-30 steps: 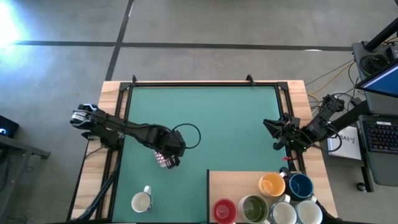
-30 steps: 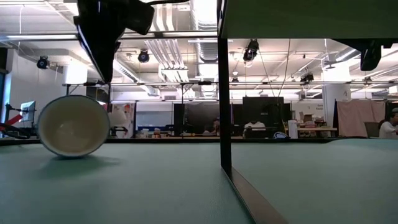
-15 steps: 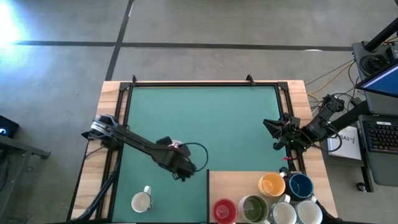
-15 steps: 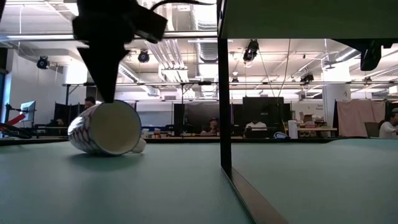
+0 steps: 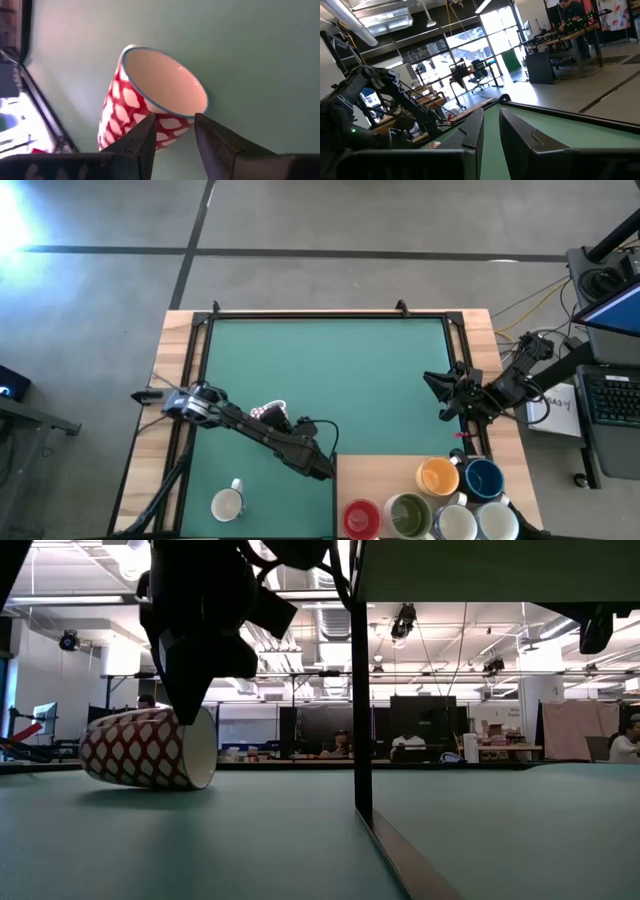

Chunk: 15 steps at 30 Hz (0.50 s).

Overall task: Place coffee mugs
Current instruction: Put the red patterned mug on the shelf

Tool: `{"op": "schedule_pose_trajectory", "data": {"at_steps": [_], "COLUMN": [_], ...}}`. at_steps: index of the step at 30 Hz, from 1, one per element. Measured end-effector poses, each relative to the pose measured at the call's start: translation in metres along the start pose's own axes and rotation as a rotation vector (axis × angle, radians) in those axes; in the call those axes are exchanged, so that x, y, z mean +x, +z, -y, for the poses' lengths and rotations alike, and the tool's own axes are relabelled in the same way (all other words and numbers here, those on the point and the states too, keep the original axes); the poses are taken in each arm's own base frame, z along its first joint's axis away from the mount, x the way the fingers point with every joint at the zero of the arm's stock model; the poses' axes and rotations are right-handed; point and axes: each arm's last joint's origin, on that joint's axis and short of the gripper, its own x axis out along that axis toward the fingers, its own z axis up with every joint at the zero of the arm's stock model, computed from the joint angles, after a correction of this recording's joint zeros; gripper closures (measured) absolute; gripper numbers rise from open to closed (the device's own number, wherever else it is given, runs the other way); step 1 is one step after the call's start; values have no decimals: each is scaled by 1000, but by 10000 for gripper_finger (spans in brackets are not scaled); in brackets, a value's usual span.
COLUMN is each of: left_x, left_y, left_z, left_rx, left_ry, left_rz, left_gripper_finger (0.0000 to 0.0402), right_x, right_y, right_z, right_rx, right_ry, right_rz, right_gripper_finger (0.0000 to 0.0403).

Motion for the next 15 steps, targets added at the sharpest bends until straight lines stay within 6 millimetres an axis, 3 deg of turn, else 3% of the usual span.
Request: {"op": "schedule_pose_trajectory", "data": {"at_steps": [5, 12, 15], "left_x": [4, 8, 4], "left_y": [-3, -19, -22], "left_z": [2, 7, 0], "left_rx": [-79, -125, -126], "left_ry": [3, -18, -21], "left_rz": [24, -97, -103], "left_gripper_finger": [287, 288, 288], "right_x": [0, 0, 0], "right_y": [0, 0, 0], "right_z": [0, 0, 0], "right_rx": [0, 0, 0], "right_ry": [0, 0, 0], "right_rz": [0, 0, 0], "right_gripper_finger": [353, 353, 353]}}
